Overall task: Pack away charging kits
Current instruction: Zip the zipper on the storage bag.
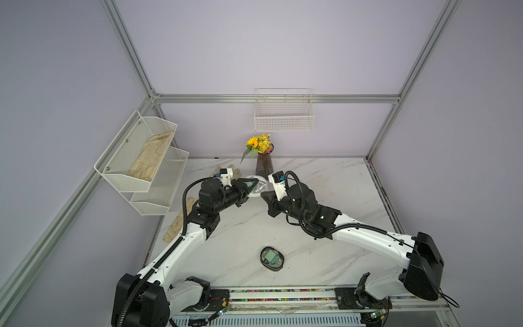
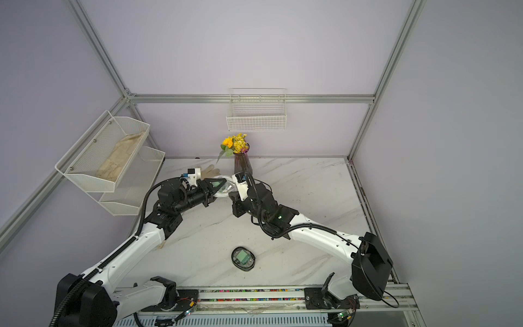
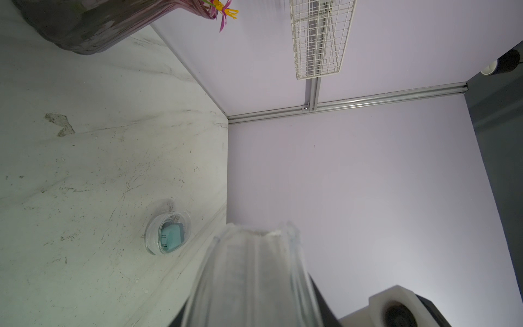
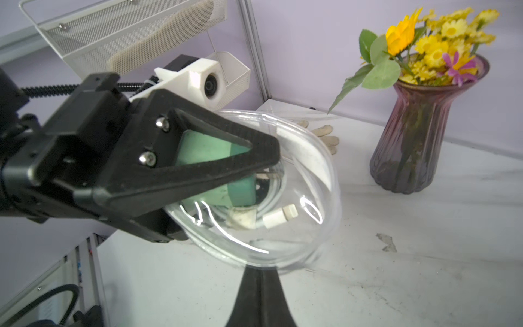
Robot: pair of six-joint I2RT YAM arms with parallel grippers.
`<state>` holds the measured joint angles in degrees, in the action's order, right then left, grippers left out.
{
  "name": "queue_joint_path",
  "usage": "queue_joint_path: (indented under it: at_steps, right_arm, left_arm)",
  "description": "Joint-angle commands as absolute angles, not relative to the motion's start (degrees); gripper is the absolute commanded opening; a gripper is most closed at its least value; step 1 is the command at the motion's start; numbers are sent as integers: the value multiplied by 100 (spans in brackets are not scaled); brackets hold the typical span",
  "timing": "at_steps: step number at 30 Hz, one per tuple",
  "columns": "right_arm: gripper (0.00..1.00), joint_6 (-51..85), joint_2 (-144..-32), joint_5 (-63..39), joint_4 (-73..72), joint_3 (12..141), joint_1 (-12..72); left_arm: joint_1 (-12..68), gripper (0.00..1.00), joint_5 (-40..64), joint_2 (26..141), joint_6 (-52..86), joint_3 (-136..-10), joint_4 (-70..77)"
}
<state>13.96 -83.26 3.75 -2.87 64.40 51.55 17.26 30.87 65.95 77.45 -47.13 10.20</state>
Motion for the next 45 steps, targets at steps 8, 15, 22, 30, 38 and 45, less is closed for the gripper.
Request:
queue_joint_path:
  at_steps: [8, 15, 22, 30, 38, 45]
  right_arm:
    - [0, 838, -7947, 1179, 538, 6523, 5177]
    - [0, 416, -7882, 1432, 1067, 6570, 5173]
    - [0, -177, -7884, 1049, 1619, 7039, 5075]
    - [0, -576, -7700, 326, 2110, 7588, 4854]
    - [0, -762, -7631, 545, 3051, 8130, 4769]
    - [0, -961, -7607, 941, 3361, 8238, 4771]
  left_arm:
    - [1523, 10, 3693, 6374, 7495, -5117, 877]
    - [1324, 6, 4204, 6401, 7249, -5271, 669]
    - [1134, 5, 6046, 6813, 6750, -5547, 1018]
    - [1134, 6, 6997, 6822, 6389, -5108, 1512]
    - [1037, 2, 6681, 6522, 5862, -5036, 1003]
    - [993, 0, 6916, 6540, 5457, -5253, 673]
